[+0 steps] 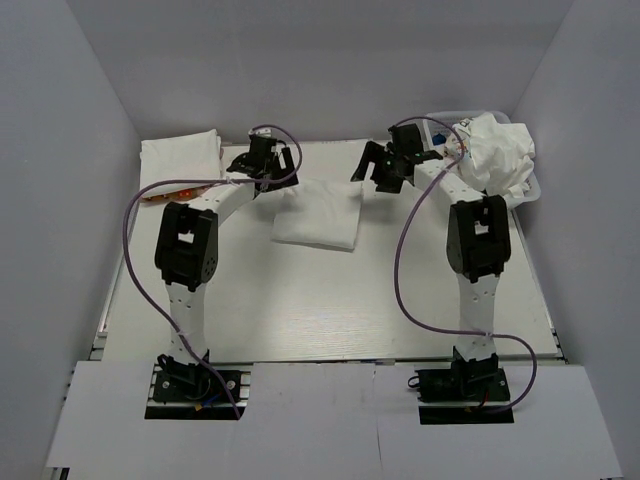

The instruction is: Fold and stack the t-shirts

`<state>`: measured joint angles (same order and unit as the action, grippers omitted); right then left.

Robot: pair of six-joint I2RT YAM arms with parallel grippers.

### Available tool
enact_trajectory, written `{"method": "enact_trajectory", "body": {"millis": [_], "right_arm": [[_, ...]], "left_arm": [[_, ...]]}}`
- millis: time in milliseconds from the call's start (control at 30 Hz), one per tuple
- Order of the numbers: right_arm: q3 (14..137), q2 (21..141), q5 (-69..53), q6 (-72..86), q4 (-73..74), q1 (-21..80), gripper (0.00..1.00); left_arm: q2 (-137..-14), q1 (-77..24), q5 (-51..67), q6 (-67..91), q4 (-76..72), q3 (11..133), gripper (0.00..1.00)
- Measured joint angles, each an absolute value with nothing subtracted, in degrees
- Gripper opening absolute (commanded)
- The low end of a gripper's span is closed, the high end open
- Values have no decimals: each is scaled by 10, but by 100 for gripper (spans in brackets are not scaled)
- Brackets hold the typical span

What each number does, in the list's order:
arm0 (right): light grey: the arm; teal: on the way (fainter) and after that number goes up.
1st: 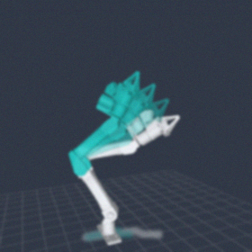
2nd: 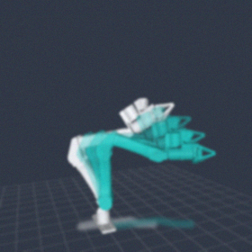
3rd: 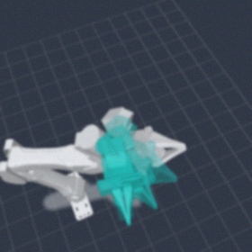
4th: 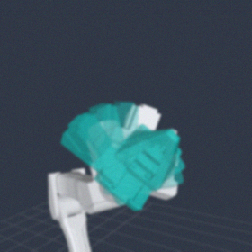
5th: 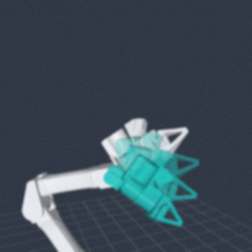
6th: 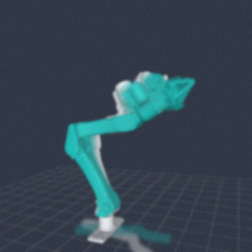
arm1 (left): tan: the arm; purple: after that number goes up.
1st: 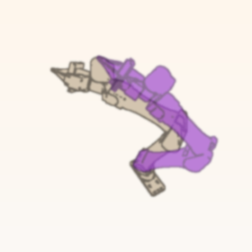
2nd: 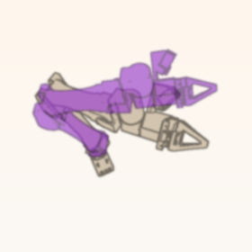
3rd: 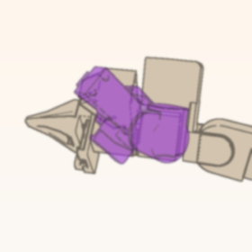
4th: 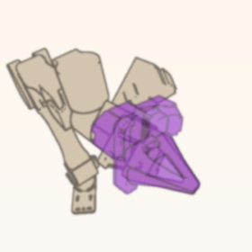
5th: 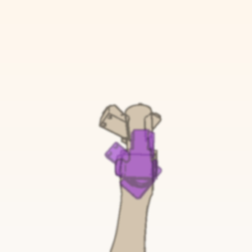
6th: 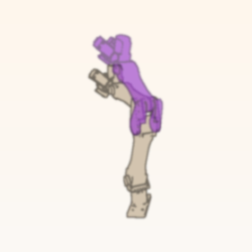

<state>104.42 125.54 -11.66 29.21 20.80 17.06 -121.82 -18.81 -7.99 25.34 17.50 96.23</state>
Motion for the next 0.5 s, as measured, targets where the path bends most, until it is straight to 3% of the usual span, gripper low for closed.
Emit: {"method": "enact_trajectory", "body": {"millis": [267, 500], "right_arm": [[807, 1070, -126, 293, 159, 180, 91], [726, 995, -122, 281, 146, 181, 91]], "left_arm": [[-1157, -187, 13, 166, 142, 810, 100], [-1210, -180, 42, 135, 146, 852, 100]]}}
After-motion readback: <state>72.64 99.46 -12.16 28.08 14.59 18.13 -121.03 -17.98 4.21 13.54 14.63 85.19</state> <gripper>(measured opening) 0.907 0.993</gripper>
